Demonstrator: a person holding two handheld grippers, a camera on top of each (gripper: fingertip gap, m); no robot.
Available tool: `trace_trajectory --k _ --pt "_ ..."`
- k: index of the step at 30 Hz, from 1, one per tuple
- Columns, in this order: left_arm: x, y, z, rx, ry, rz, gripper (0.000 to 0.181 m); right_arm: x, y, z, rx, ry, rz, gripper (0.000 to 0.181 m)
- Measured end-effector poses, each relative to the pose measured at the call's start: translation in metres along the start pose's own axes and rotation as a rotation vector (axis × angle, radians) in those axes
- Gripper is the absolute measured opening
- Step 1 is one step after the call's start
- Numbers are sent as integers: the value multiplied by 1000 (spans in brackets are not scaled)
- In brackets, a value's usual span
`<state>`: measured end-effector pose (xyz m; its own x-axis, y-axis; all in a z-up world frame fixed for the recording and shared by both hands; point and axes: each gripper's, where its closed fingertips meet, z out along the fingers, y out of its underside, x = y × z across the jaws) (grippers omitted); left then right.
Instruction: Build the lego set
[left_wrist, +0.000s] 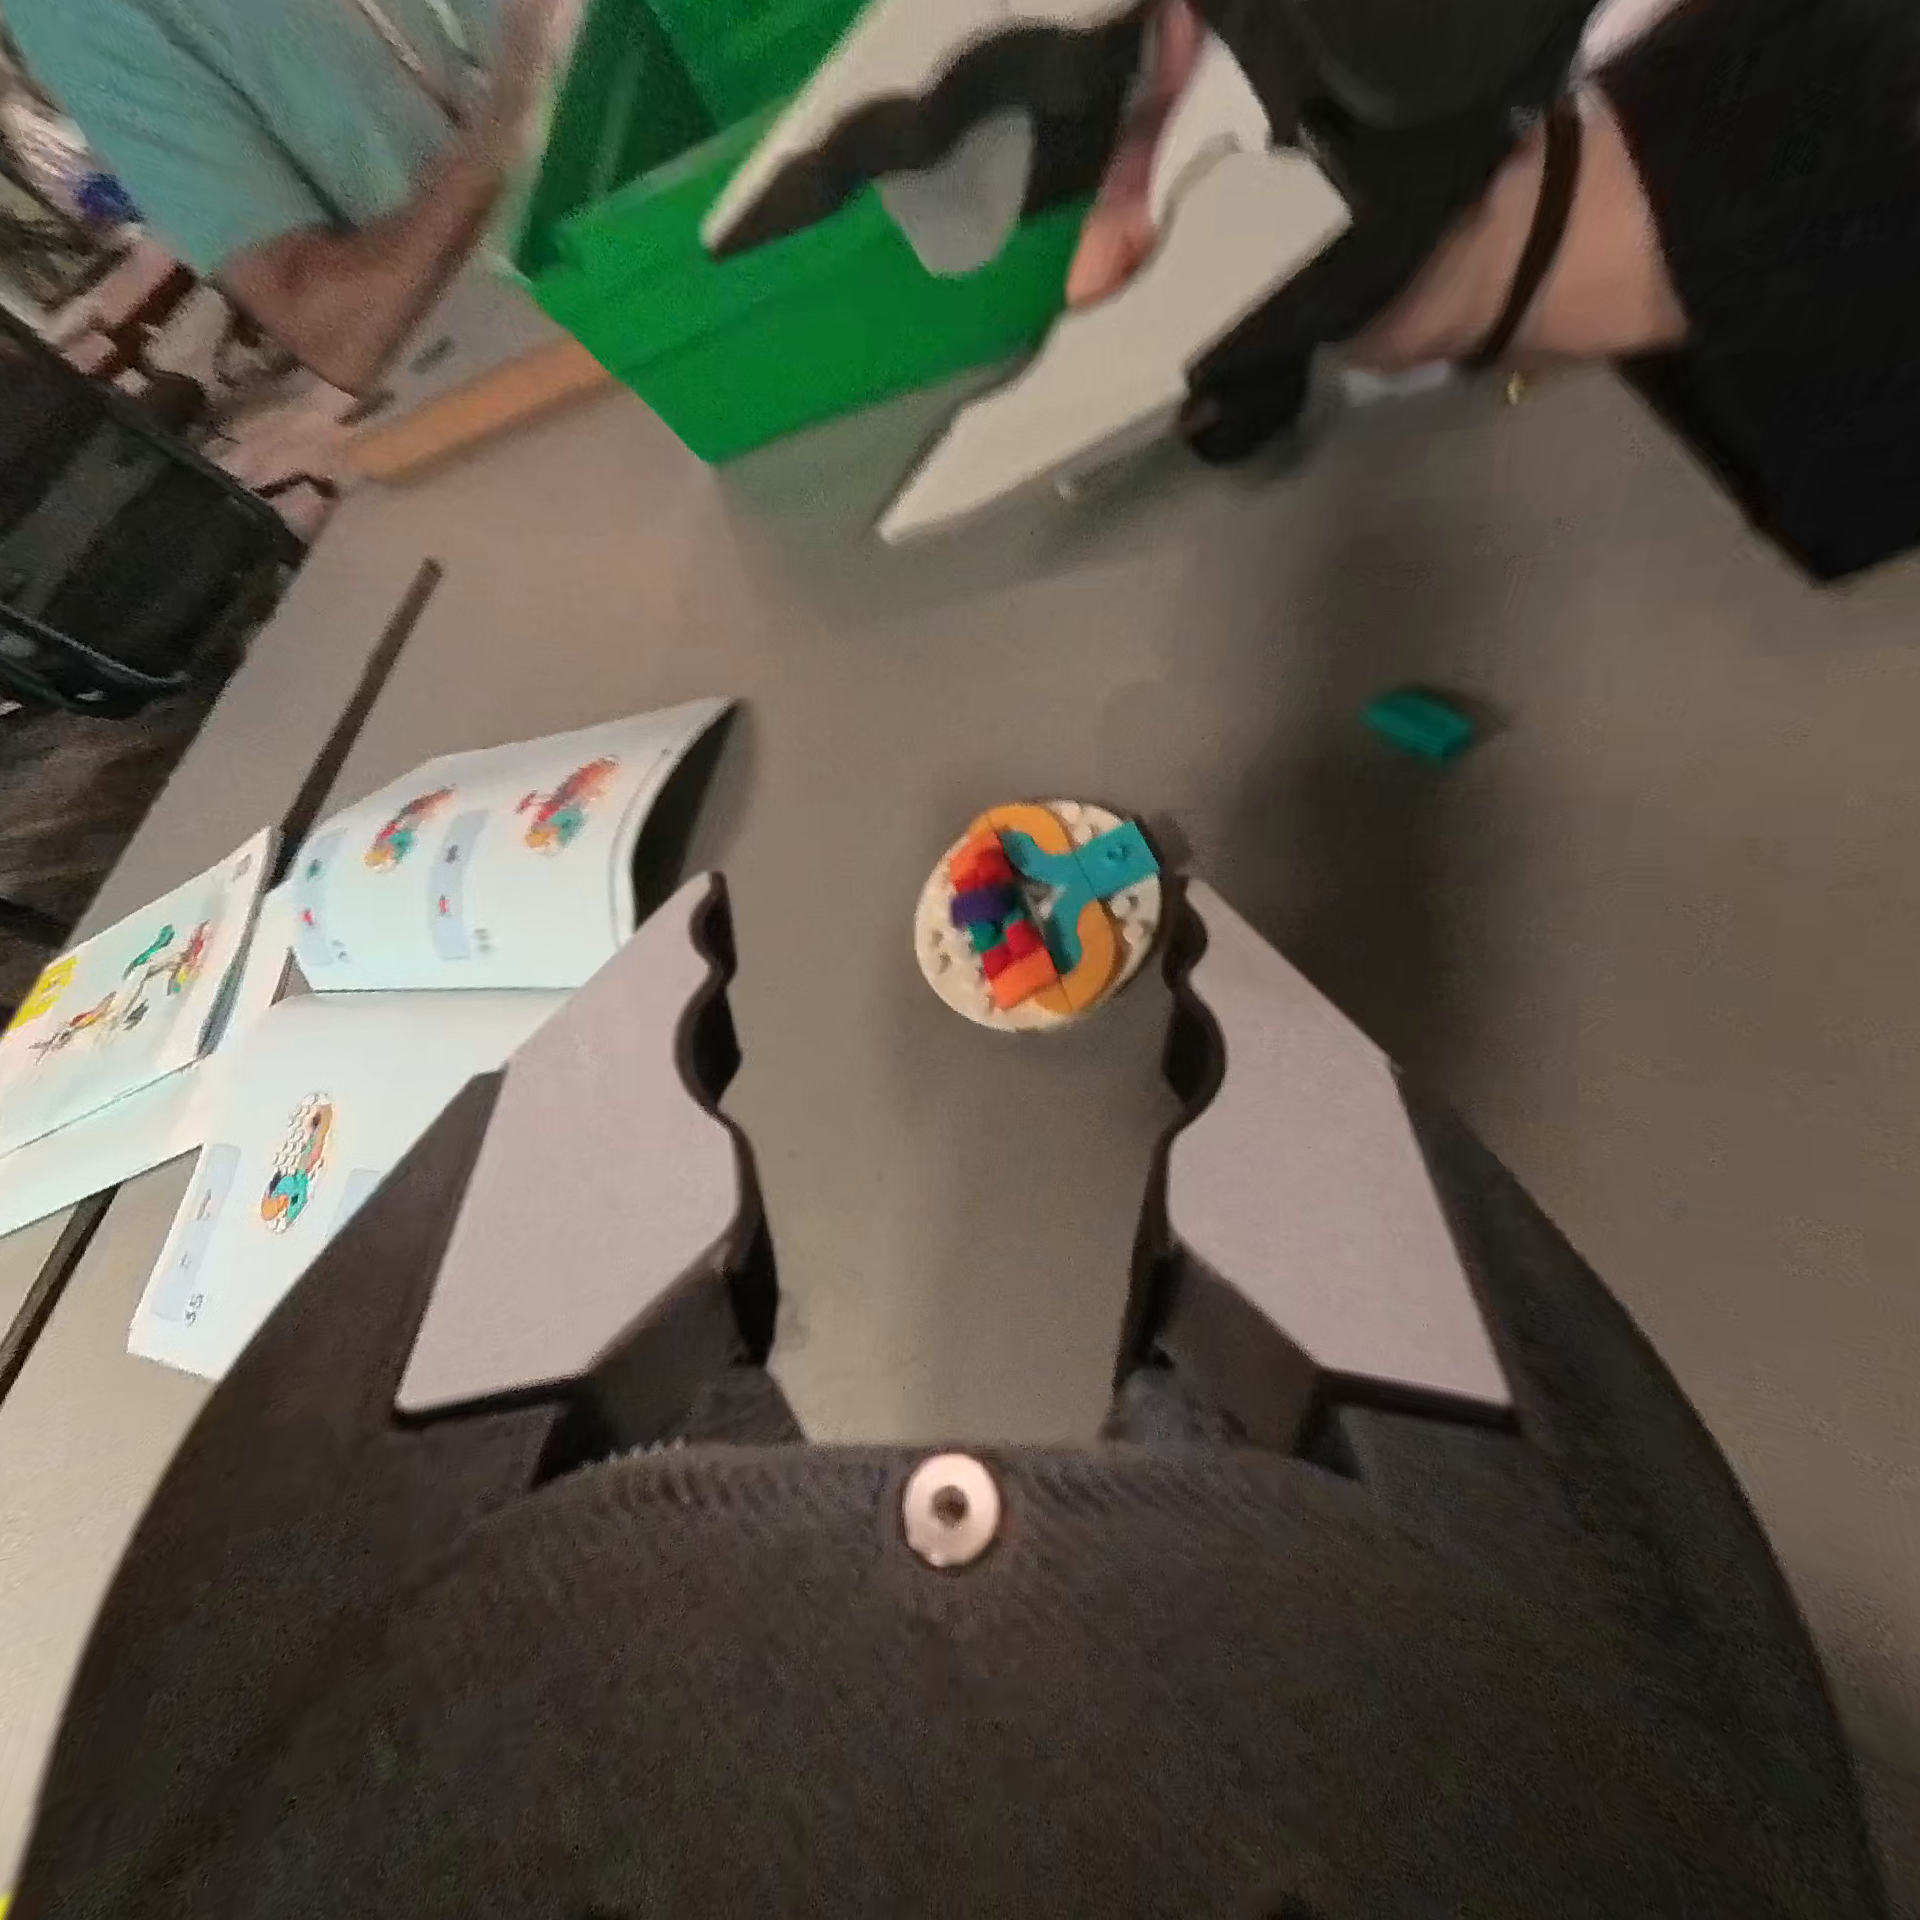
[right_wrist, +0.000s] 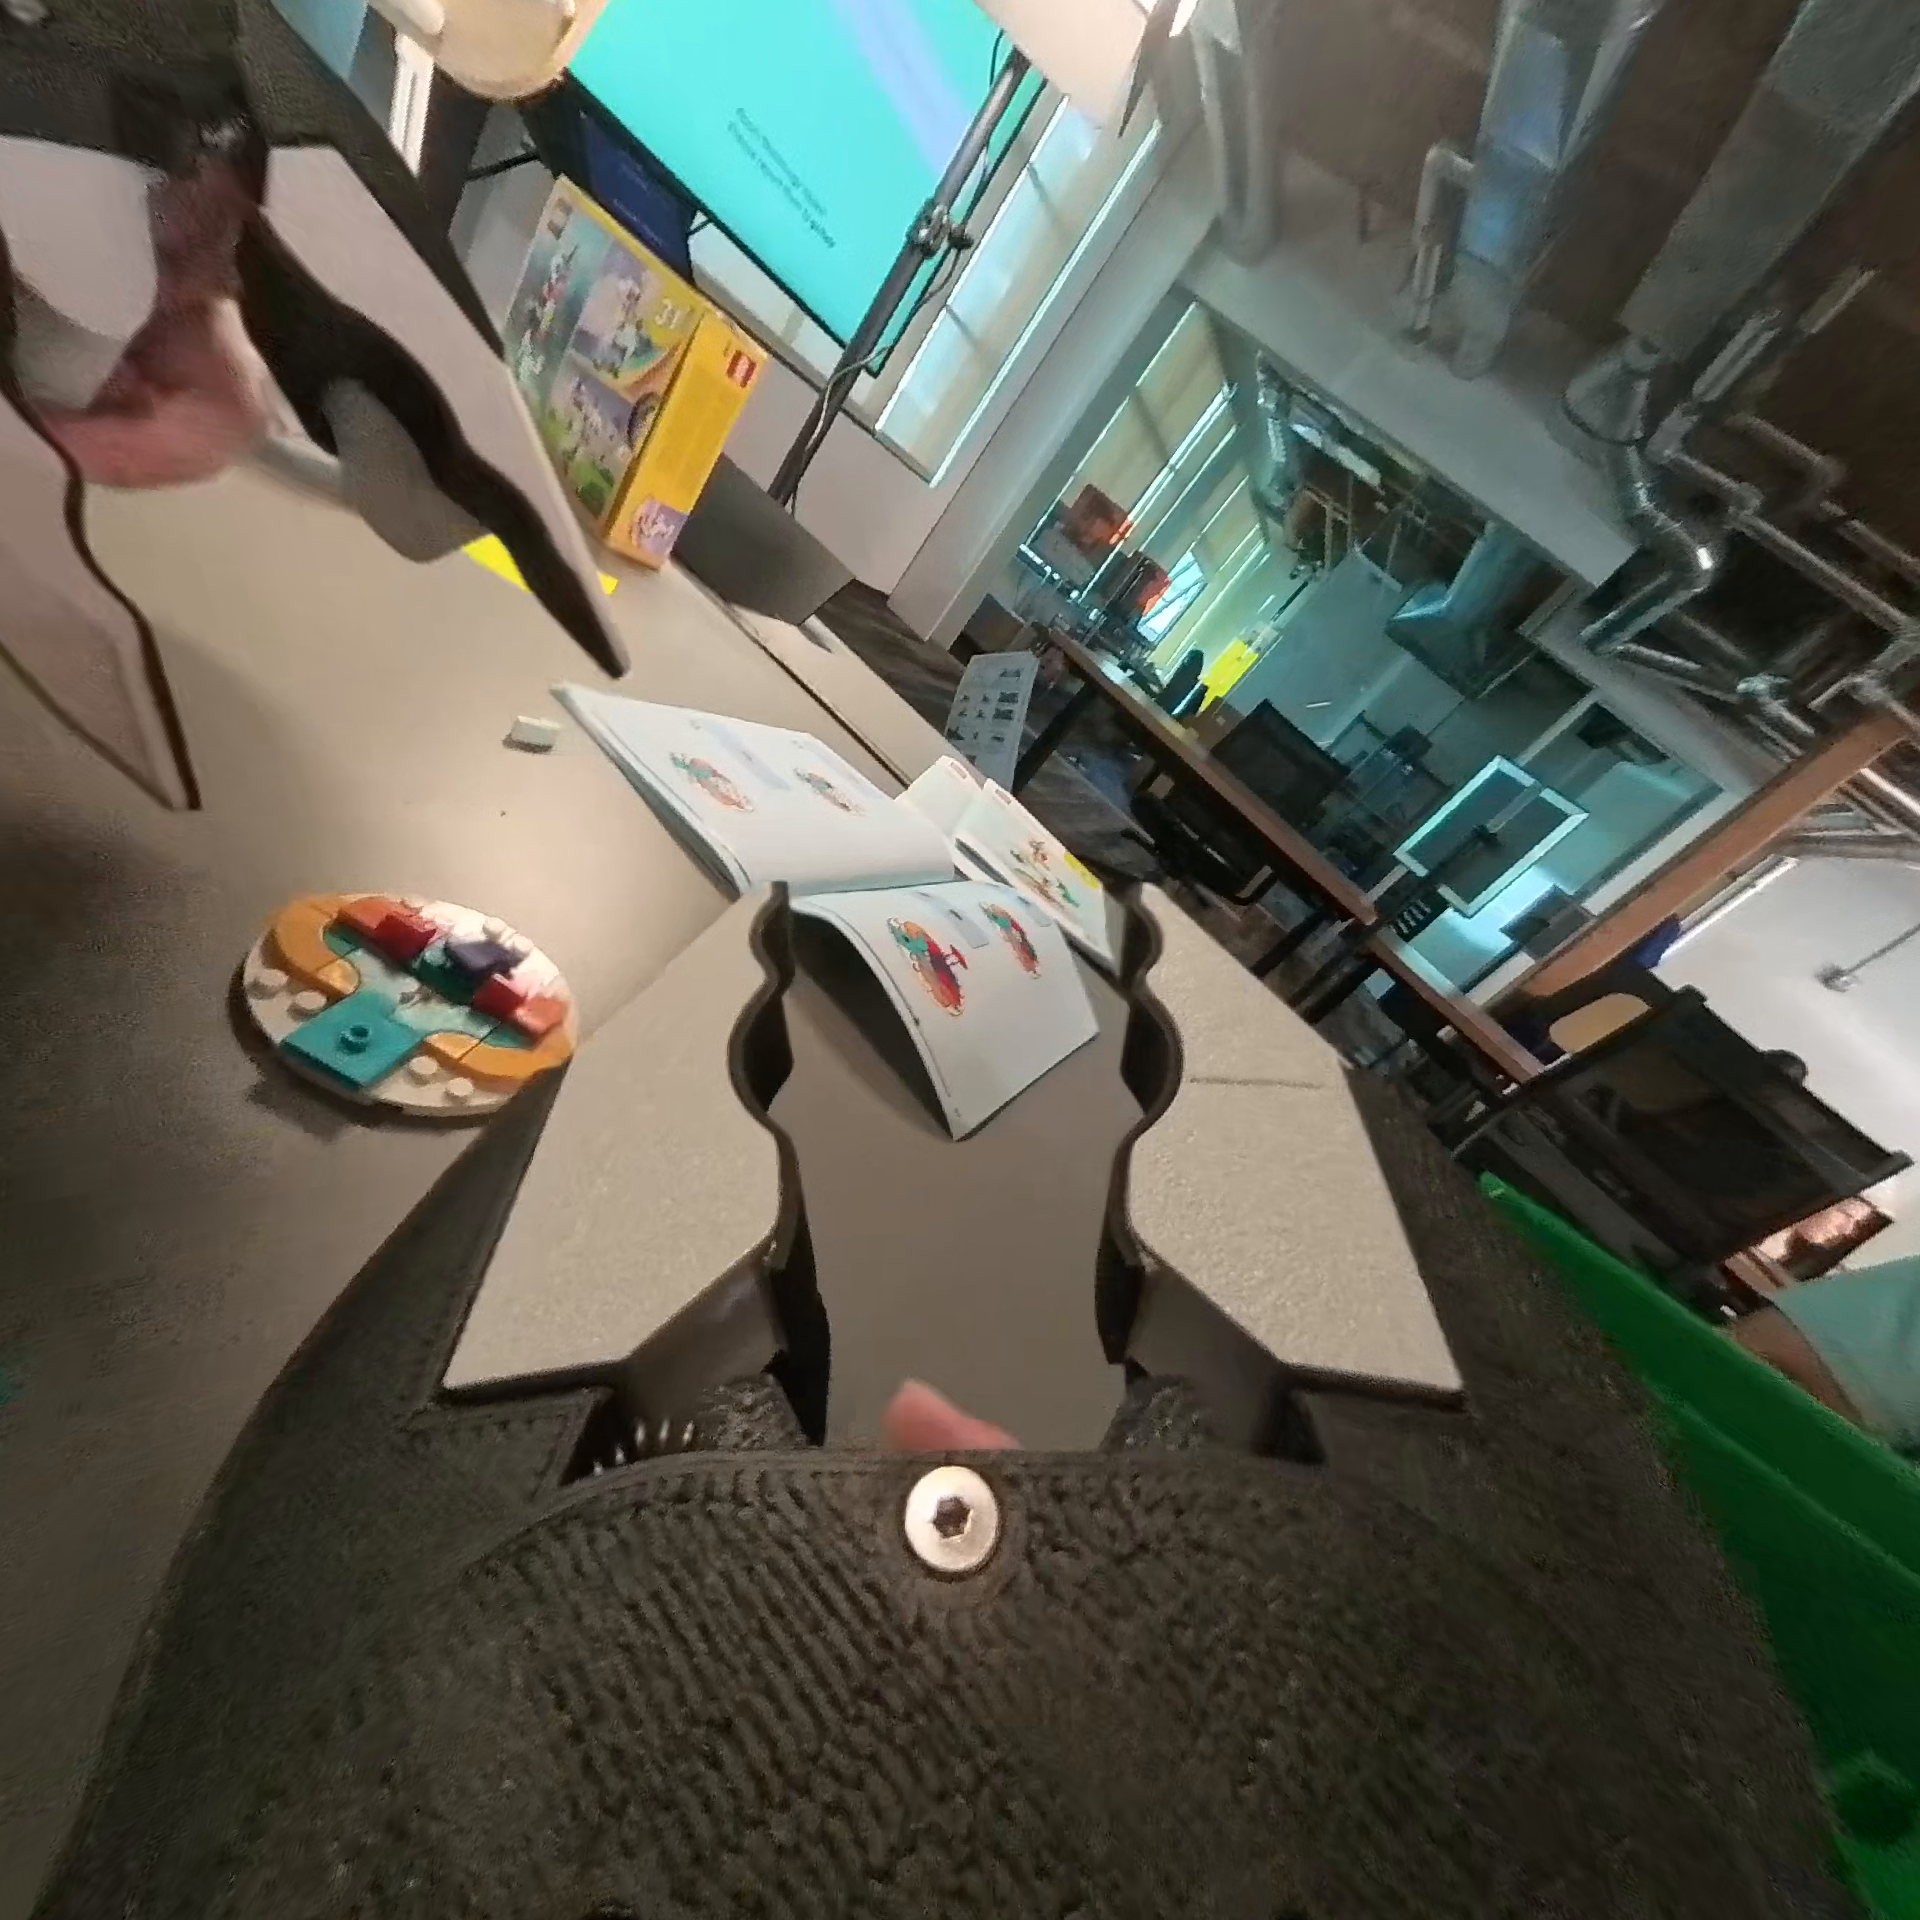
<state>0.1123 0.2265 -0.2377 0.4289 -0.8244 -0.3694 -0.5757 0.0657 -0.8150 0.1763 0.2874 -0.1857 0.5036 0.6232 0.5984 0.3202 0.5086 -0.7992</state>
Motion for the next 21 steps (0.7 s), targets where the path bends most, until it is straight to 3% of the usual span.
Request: trace_trajectory --k 7,12,15,21 --pt "-45 -21 -9 148 -246 -183 129 8 -75 -5 140 34 213 102" --pt "-78 -27 -14 190 -419 -298 155 -17 -120 7 168 -38 396 133" --pt "-87 -22 -10 169 -486 -305 157 -43 -132 20 155 -105 441 141" --pt "-106 -4 -12 89 -652 -287 157 -77 -151 43 97 -96 465 160"
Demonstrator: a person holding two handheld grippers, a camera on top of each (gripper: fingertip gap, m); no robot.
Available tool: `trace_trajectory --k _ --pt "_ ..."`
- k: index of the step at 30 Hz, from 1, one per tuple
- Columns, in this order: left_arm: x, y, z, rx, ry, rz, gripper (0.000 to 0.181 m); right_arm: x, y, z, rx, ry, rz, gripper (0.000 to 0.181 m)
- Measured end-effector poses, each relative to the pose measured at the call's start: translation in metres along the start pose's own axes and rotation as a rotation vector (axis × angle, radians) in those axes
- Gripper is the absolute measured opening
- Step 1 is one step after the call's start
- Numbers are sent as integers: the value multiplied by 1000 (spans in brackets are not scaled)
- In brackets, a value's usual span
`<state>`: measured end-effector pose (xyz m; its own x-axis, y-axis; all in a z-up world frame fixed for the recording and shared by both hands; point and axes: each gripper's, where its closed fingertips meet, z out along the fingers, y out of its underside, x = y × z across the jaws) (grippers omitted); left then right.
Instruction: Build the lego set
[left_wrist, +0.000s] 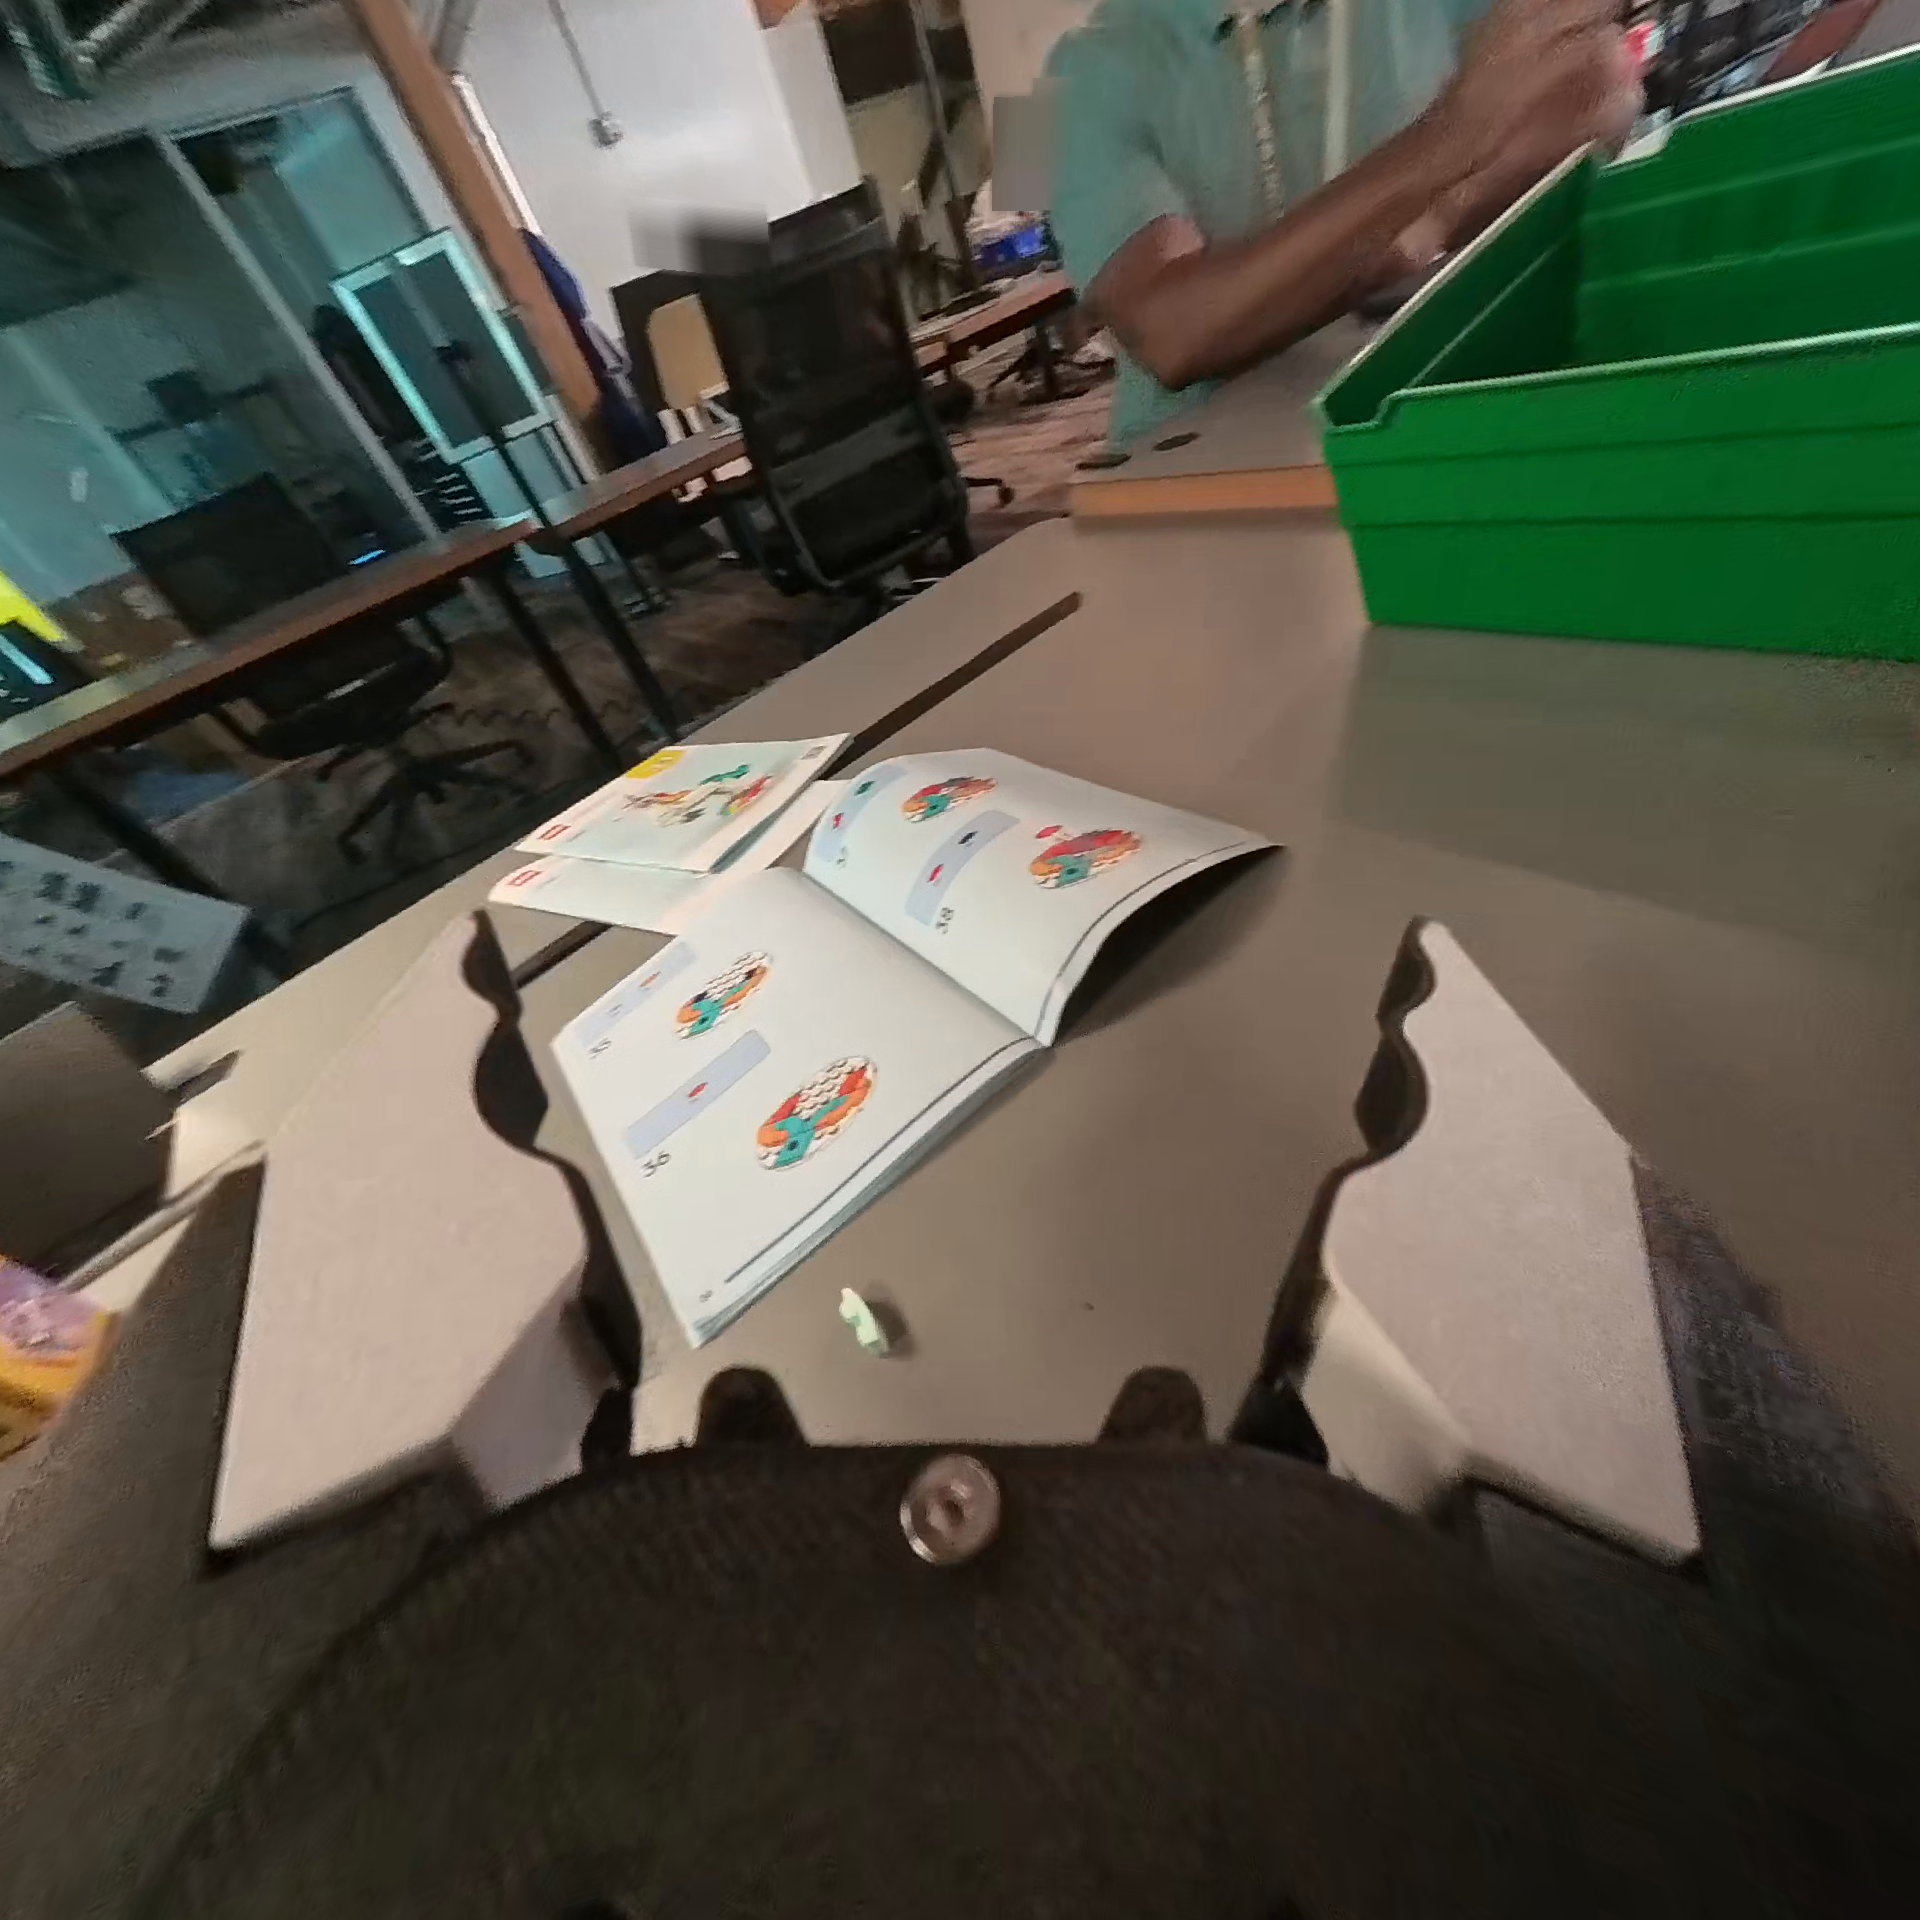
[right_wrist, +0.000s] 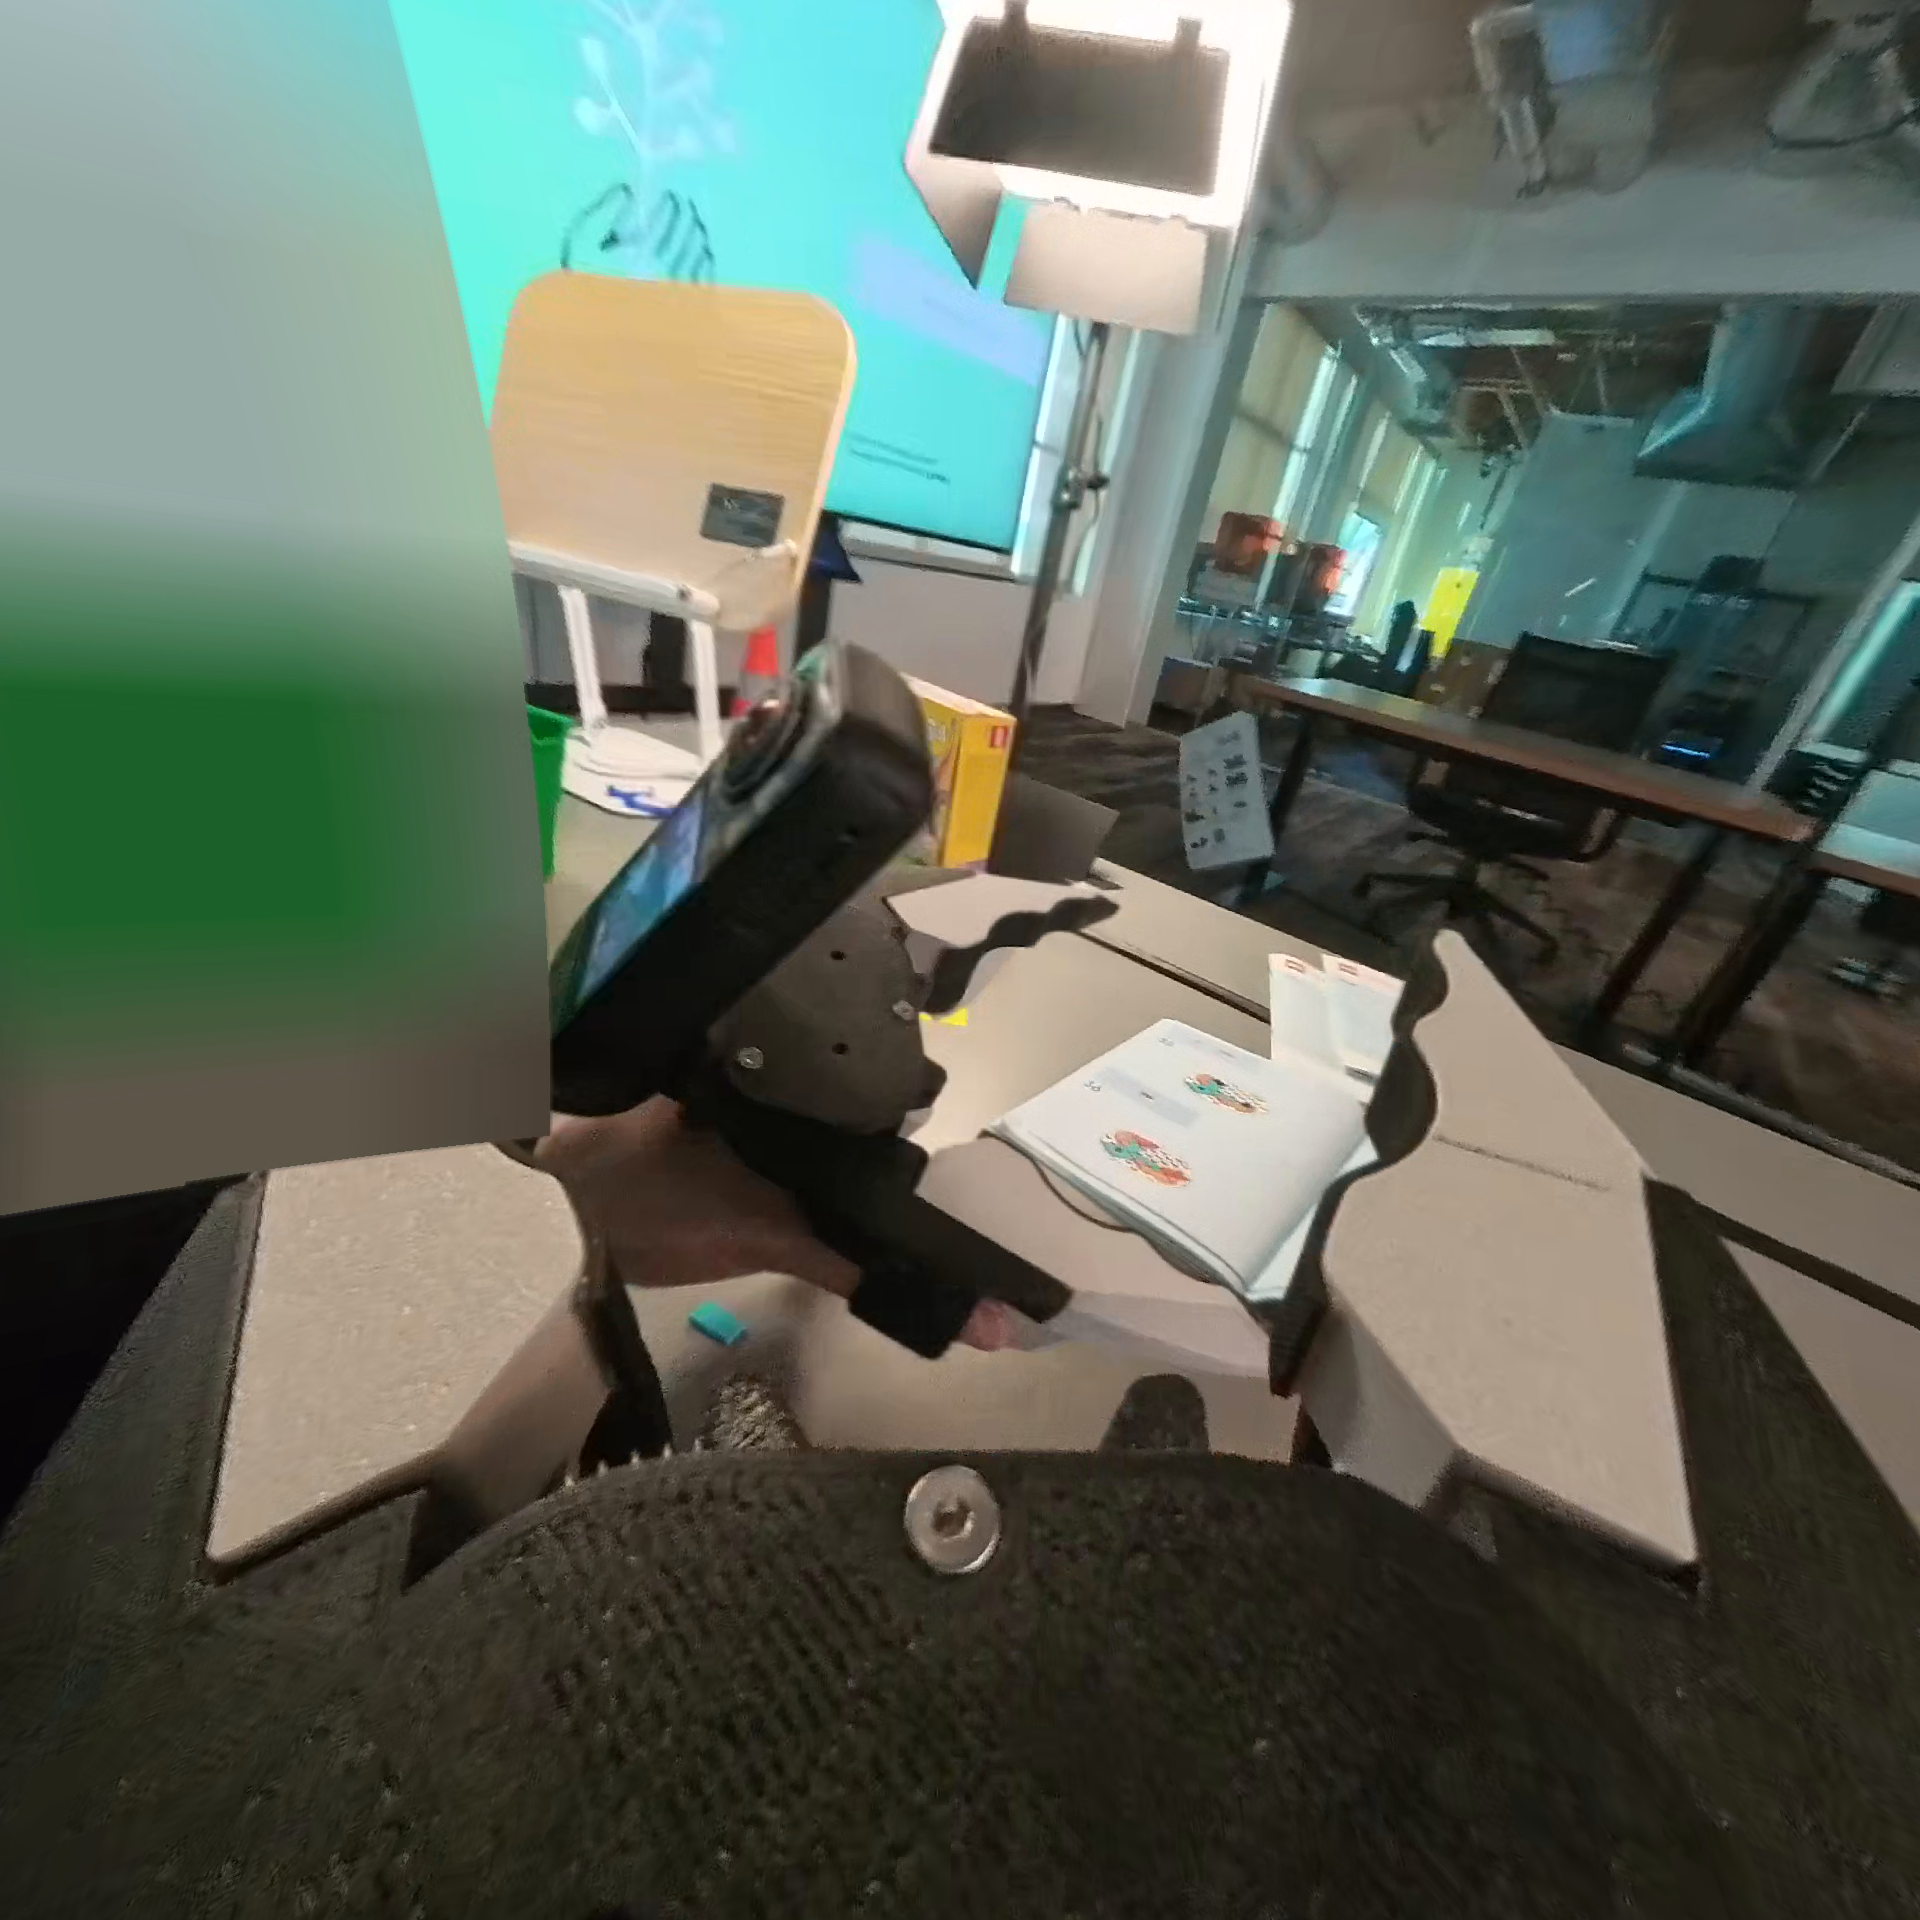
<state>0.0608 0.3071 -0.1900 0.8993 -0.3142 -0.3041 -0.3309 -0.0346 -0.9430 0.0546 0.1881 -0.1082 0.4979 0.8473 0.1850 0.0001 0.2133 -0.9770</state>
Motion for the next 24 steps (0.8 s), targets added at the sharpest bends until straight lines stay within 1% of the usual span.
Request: trace_trajectory --k 5,8,15,18,21,24 --pt "-10 4 3 -21 -80 62 158 -9 8 14 -62 47 -37 160" --pt "-10 6 4 -27 -89 76 158 -10 16 16 -109 49 -65 160" --pt "-12 10 6 -40 -96 75 158 -4 31 15 -174 70 -66 160" --pt "-14 7 5 -16 -119 103 158 -4 35 15 -196 65 -44 160" --pt "-23 2 5 25 -168 135 157 -6 41 15 -220 52 -21 161" --pt "-31 -18 -3 129 -234 208 157 -11 49 15 -247 18 41 161"
